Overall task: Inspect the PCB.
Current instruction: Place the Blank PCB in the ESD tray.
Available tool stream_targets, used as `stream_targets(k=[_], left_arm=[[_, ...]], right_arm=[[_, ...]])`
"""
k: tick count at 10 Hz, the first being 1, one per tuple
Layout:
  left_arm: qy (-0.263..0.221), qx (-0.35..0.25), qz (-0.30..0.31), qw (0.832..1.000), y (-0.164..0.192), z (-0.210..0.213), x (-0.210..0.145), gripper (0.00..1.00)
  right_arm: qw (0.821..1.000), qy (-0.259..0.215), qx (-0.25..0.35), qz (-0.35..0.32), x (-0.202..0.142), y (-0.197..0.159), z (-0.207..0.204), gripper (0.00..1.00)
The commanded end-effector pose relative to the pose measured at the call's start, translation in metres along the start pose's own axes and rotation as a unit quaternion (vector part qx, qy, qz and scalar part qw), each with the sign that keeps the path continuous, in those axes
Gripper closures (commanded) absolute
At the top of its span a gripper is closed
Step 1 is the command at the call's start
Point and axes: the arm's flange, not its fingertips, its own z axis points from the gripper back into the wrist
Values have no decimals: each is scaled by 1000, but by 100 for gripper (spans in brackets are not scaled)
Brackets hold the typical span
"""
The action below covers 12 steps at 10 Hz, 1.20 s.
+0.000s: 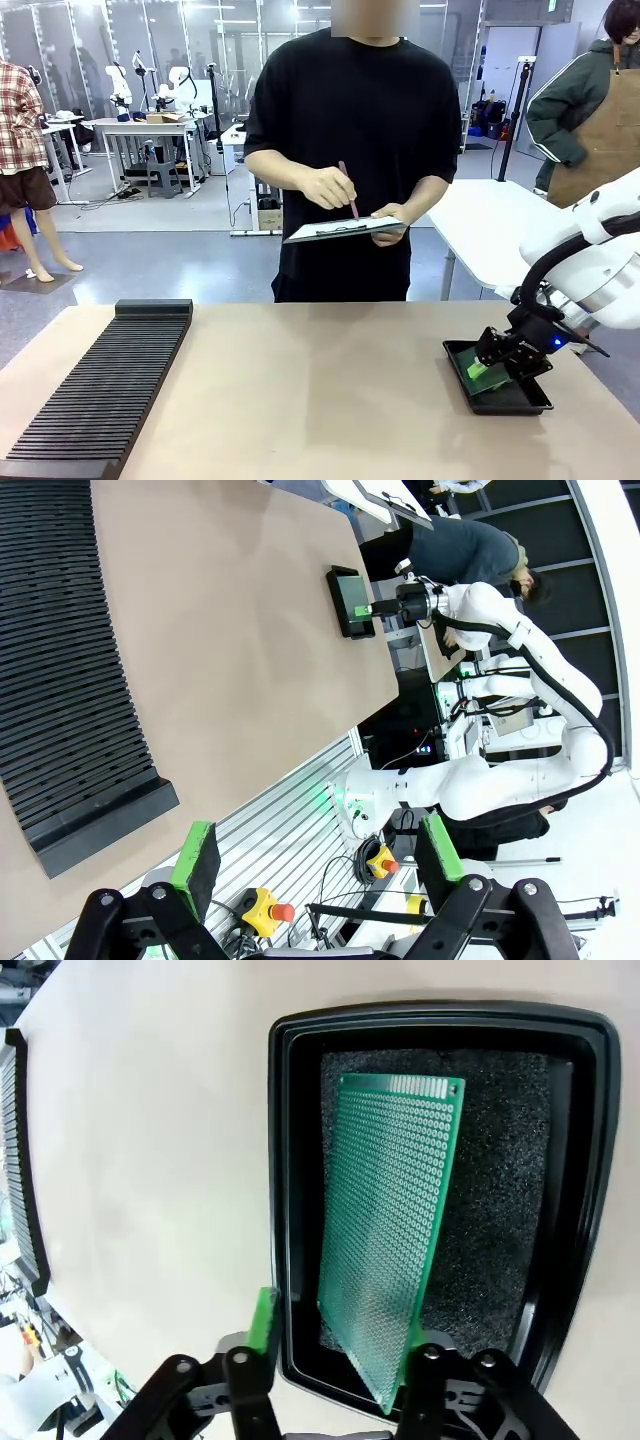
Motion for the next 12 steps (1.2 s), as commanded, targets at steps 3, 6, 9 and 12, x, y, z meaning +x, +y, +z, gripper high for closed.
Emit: stream_targets(k=[3, 6, 9, 12], left_arm=[[5, 5, 1, 1000, -1, 1, 4, 0], [5, 5, 1, 1000, -1, 1, 4, 0], [5, 5, 1, 1000, -1, 1, 4, 0], [5, 5, 1, 1000, -1, 1, 4, 0]], right_arm=[[994, -2, -100, -31, -18, 36, 29, 0], [990, -17, -128, -47, -21, 43, 48, 0], [993, -8, -110, -27, -16, 33, 37, 0], [993, -8, -110, -27, -16, 33, 37, 0]])
